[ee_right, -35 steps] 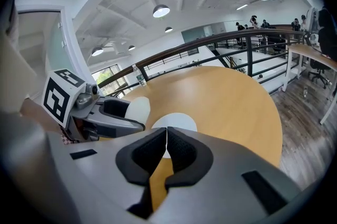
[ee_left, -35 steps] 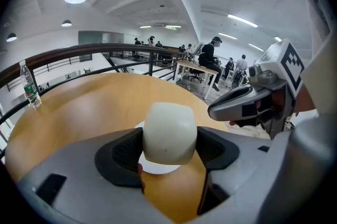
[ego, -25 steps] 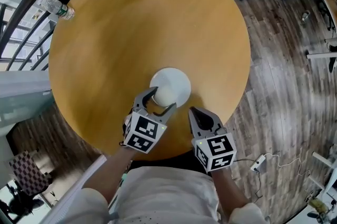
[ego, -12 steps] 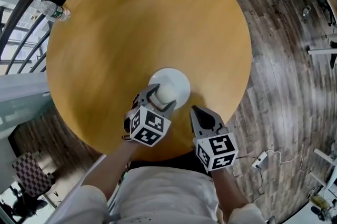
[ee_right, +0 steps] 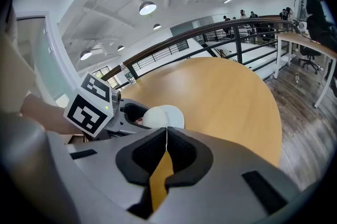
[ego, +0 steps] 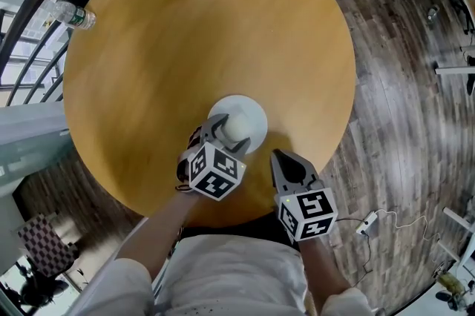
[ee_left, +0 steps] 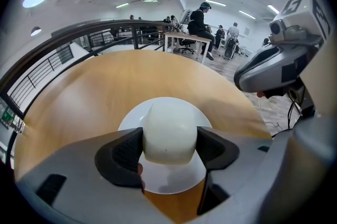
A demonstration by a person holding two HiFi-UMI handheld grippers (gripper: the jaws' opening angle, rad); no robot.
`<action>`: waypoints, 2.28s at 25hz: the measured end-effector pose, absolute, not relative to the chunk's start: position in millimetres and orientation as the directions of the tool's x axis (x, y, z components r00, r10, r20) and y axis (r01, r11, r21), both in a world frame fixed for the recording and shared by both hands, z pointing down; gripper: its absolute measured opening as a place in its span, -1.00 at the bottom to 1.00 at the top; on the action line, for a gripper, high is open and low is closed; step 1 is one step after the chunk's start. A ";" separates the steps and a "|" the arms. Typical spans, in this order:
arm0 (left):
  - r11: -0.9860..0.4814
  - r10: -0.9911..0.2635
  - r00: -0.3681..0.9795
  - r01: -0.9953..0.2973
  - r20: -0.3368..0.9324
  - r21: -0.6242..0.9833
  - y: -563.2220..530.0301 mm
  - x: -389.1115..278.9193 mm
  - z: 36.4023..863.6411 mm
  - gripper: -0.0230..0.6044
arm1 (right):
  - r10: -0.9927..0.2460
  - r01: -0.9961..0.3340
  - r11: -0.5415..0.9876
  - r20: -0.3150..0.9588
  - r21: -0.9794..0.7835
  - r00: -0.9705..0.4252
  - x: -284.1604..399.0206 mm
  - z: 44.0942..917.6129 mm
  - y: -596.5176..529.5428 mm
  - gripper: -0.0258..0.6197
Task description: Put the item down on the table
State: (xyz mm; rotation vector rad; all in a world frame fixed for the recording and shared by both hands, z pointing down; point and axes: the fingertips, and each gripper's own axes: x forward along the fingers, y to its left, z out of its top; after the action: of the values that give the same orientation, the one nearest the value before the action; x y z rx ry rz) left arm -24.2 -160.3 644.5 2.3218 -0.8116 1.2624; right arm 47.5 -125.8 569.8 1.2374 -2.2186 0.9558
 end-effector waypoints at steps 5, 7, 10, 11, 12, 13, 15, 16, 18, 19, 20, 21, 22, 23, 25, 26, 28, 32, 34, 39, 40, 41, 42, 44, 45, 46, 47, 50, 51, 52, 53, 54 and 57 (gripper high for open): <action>-0.775 -0.304 0.418 -0.631 0.856 0.033 -161.4 -20.5 649.7 0.09 | -0.568 -0.860 0.363 0.646 -0.359 -0.510 52.1 570.3 -127.1 -0.84; -0.777 -0.303 0.413 -0.629 0.859 0.028 -162.2 -20.0 651.4 0.09 | -0.568 -0.860 0.360 0.647 -0.361 -0.509 53.0 571.7 -127.5 -0.84; -0.778 -0.302 0.409 -0.628 0.861 0.026 -162.7 -18.3 653.2 0.09 | -0.566 -0.860 0.357 0.648 -0.364 -0.509 54.3 572.3 -126.9 -0.84; -0.779 -0.302 0.408 -0.627 0.862 0.024 -162.9 -18.0 653.7 0.09 | -0.566 -0.860 0.357 0.648 -0.365 -0.510 54.3 572.4 -126.8 -0.84; -0.780 -0.302 0.406 -0.626 0.863 0.022 -163.3 -18.1 654.2 0.09 | -0.565 -0.860 0.357 0.648 -0.365 -0.510 53.8 572.7 -126.9 -0.84; -0.780 -0.302 0.404 -0.625 0.864 0.020 -163.9 -18.5 654.8 0.09 | -0.565 -0.859 0.356 0.649 -0.366 -0.511 53.1 573.0 -127.2 -0.84; -0.781 -0.302 0.402 -0.624 0.865 0.017 -165.2 -19.0 655.8 0.09 | -0.564 -0.859 0.355 0.649 -0.368 -0.511 51.7 573.5 -127.7 -0.84; -0.782 -0.303 0.401 -0.623 0.865 0.015 -165.6 -18.8 656.3 0.09 | -0.564 -0.859 0.355 0.649 -0.369 -0.511 51.4 573.7 -127.8 -0.84; -0.784 -0.302 0.399 -0.620 0.866 0.013 -165.2 -17.5 657.1 0.09 | -0.562 -0.858 0.355 0.649 -0.371 -0.513 51.9 574.1 -127.2 -0.84; -0.785 -0.301 0.399 -0.619 0.866 0.012 -164.7 -16.9 657.3 0.09 | -0.562 -0.858 0.354 0.649 -0.372 -0.513 52.5 574.3 -126.8 -0.84; -0.786 -0.300 0.398 -0.618 0.867 0.011 -164.2 -16.3 657.4 0.09 | -0.562 -0.858 0.353 0.649 -0.374 -0.514 53.1 574.5 -126.4 -0.84; -0.787 -0.299 0.398 -0.617 0.867 0.011 -163.9 -16.0 657.4 0.09 | -0.562 -0.858 0.352 0.648 -0.375 -0.514 53.6 574.5 -126.3 -0.84; -0.787 -0.298 0.397 -0.616 0.868 0.012 -163.8 -15.7 657.4 0.09 | -0.562 -0.858 0.350 0.648 -0.377 -0.514 53.9 574.4 -126.5 -0.84; -0.787 -0.296 0.397 -0.616 0.869 0.014 -164.0 -15.7 657.5 0.09 | -0.563 -0.858 0.349 0.647 -0.378 -0.514 54.0 574.3 -127.0 -0.84; -0.786 -0.292 0.396 -0.618 0.871 0.017 -164.5 -15.8 658.0 0.09 | -0.564 -0.858 0.348 0.646 -0.379 -0.514 53.9 574.0 -128.0 -0.84; -0.786 -0.292 0.395 -0.618 0.871 0.018 -164.5 -15.7 658.3 0.09 | -0.564 -0.858 0.348 0.646 -0.379 -0.514 53.9 574.0 -128.2 -0.84; -0.786 -0.290 0.394 -0.618 0.872 0.018 -164.4 -15.1 658.5 0.09 | -0.565 -0.858 0.347 0.646 -0.379 -0.514 54.2 574.0 -128.2 -0.84; -0.797 -0.282 0.399 -0.604 0.872 0.019 -165.1 -13.5 659.0 0.09 | -0.566 -0.858 0.346 0.645 -0.379 -0.513 55.2 574.2 -128.5 -0.84; -0.802 -0.281 0.400 -0.597 0.872 0.015 -165.5 -13.8 658.8 0.09 | -0.567 -0.859 0.346 0.645 -0.379 -0.513 54.7 574.0 -128.3 -0.84; -0.810 -0.285 0.406 -0.587 0.868 0.009 -163.9 -14.5 657.9 0.09 | -0.569 -0.859 0.344 0.644 -0.380 -0.512 53.6 571.8 -125.3 -0.84; -0.812 -0.284 0.408 -0.584 0.868 0.009 -163.9 -14.3 657.8 0.09 | -0.569 -0.859 0.344 0.644 -0.379 -0.512 53.8 571.4 -125.1 -0.84; -0.814 -0.281 0.410 -0.581 0.868 0.011 -163.8 -14.4 657.7 0.09 | -0.569 -0.859 0.345 0.644 -0.378 -0.512 53.6 571.0 -124.9 -0.84; -0.817 -0.275 0.412 -0.576 0.869 0.015 -163.2 -14.8 657.6 0.10 | -0.569 -0.859 0.345 0.644 -0.378 -0.512 53.1 570.4 -124.8 -0.84; -0.824 -0.265 0.417 -0.566 0.870 0.020 -160.9 -15.0 656.5 0.11 | -0.570 -0.859 0.347 0.642 -0.377 -0.512 52.1 568.8 -124.3 -0.84; -0.827 -0.266 0.418 -0.562 0.869 0.017 -159.7 -14.8 655.3 0.11 | -0.571 -0.859 0.348 0.642 -0.377 -0.513 52.1 567.9 -123.7 -0.84; -0.829 -0.271 0.419 -0.559 0.867 0.012 -158.6 -14.6 653.7 0.11 | -0.571 -0.858 0.349 0.641 -0.376 -0.513 52.4 567.1 -123.1 -0.84; -0.829 -0.275 0.420 -0.558 0.865 0.007 -157.5 -14.4 651.9 0.11 | -0.572 -0.858 0.350 0.639 -0.376 -0.514 52.7 566.3 -122.4 -0.84; -0.825 -0.286 0.425 -0.566 0.859 0.005 -154.4 -15.5 646.4 0.12 | -0.575 -0.856 0.357 0.634 -0.374 -0.516 52.6 563.2 -120.2 -0.84; -0.821 -0.291 0.428 -0.571 0.856 0.007 -153.2 -16.5 644.0 0.13 | -0.576 -0.856 0.360 0.633 -0.372 -0.518 52.3 561.8 -119.2 -0.84; -0.816 -0.296 0.431 -0.578 0.852 0.009 -152.0 -17.7 640.9 0.13 | -0.577 -0.855 0.363 0.631 -0.371 -0.519 51.8 560.2 -118.1 -0.84; -0.809 -0.304 0.435 -0.587 0.848 0.011 -150.9 -19.2 637.1 0.13 | -0.578 -0.854 0.367 0.628 -0.369 -0.520 51.1 558.4 -117.0 -0.84; -0.802 -0.316 0.438 -0.597 0.842 0.010 -150.3 -21.0 632.6 0.13 | -0.579 -0.853 0.371 0.626 -0.367 -0.521 50.3 556.5 -116.0 -0.84; -0.783 -0.365 0.444 -0.623 0.818 -0.010 -149.5 -26.1 614.5 0.13 | -0.582 -0.850 0.382 0.620 -0.362 -0.526 47.3 550.0 -113.3 -0.84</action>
State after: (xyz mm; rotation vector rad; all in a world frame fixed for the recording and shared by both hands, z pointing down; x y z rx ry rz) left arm -26.1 -149.5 614.5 2.4076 -0.8482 1.2567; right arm 47.3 -113.3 550.0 1.2405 -2.2559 0.9352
